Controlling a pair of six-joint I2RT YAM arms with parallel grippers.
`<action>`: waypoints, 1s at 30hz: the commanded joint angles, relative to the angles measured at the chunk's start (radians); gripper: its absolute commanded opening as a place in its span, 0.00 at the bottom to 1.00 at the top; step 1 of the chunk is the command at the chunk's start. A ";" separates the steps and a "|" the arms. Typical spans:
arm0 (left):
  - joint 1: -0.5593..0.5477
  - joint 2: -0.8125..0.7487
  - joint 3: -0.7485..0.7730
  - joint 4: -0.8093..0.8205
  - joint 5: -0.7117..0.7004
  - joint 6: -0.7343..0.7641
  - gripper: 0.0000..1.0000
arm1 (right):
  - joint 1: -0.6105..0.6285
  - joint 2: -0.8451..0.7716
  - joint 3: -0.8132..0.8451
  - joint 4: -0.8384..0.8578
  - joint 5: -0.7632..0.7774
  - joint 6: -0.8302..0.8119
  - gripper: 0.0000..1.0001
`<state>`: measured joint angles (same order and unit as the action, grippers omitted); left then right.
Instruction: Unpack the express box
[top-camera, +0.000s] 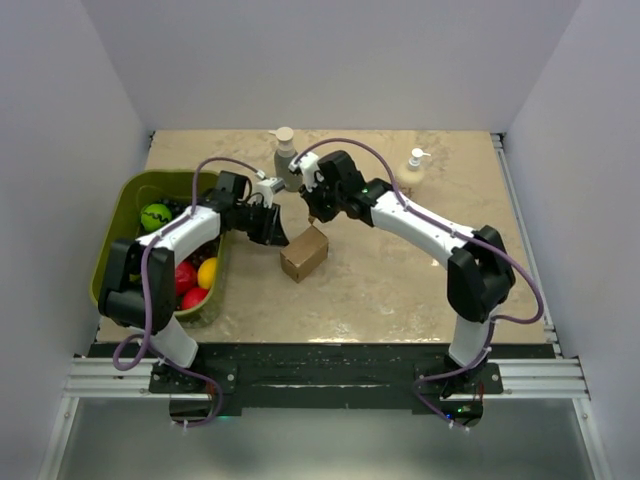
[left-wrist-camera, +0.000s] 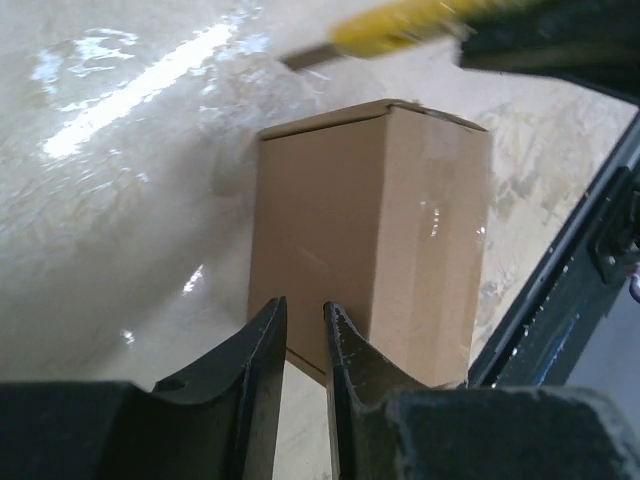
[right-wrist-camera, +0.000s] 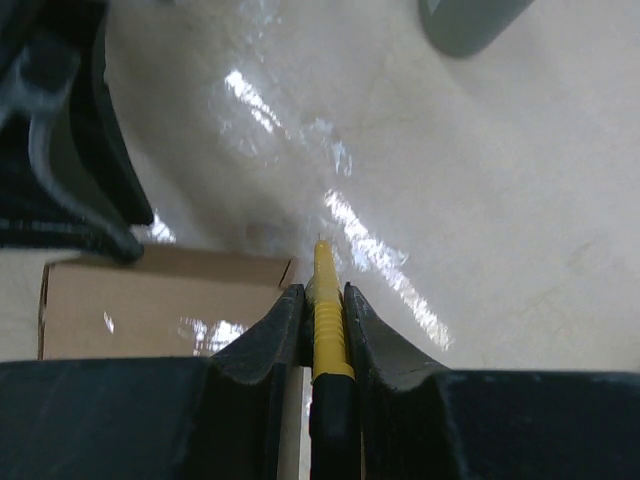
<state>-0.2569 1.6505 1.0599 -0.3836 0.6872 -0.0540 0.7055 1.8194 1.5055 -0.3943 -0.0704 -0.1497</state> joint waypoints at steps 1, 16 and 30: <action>-0.010 -0.043 -0.018 -0.014 0.115 0.049 0.26 | -0.001 0.061 0.142 -0.008 0.041 -0.010 0.00; -0.013 -0.095 -0.072 -0.095 -0.026 0.216 0.26 | -0.049 -0.393 -0.337 -0.112 -0.016 -0.238 0.00; -0.119 -0.123 -0.150 -0.026 0.084 0.257 0.27 | -0.034 -0.066 -0.006 -0.040 -0.154 -0.084 0.00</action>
<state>-0.3248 1.5341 0.8928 -0.4831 0.6960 0.1864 0.6685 1.6794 1.3006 -0.5003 -0.2131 -0.2916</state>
